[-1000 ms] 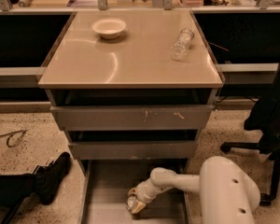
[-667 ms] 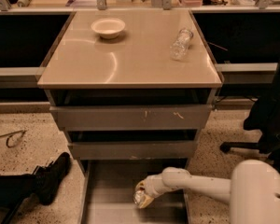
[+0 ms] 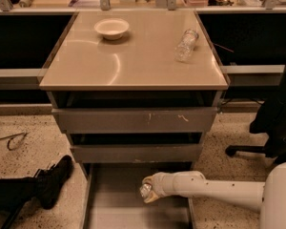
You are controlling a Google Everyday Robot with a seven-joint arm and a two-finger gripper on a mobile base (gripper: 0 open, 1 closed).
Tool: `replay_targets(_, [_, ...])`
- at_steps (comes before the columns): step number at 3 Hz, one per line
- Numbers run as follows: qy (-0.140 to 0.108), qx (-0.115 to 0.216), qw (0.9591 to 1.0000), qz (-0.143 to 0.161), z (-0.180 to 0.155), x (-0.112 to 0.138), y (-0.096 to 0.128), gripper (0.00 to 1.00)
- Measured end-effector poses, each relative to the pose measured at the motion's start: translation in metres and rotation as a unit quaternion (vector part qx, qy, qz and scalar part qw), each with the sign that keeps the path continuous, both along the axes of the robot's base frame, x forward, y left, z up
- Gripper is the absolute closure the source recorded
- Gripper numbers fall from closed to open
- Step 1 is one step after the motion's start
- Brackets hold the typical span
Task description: Pick 7up can from bottom drawer and place on counter
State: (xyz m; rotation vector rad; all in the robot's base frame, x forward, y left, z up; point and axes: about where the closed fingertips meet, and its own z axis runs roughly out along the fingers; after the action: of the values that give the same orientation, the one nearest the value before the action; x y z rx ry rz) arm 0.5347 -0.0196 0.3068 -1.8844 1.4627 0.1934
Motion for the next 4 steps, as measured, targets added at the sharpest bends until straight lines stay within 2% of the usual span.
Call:
replay_targets(2, [-0.003, -0.002, 1.0000, -0.004, 0.011, -0.001, 0.001, 1.00])
replay_targets(3, [-0.043, 0.007, 0.9990, 0.006, 0.069, -0.008, 0.016, 1.00])
replay_targets(4, [-0.067, 0.010, 0.9966, 0.045, 0.133, -0.040, 0.052, 1.00])
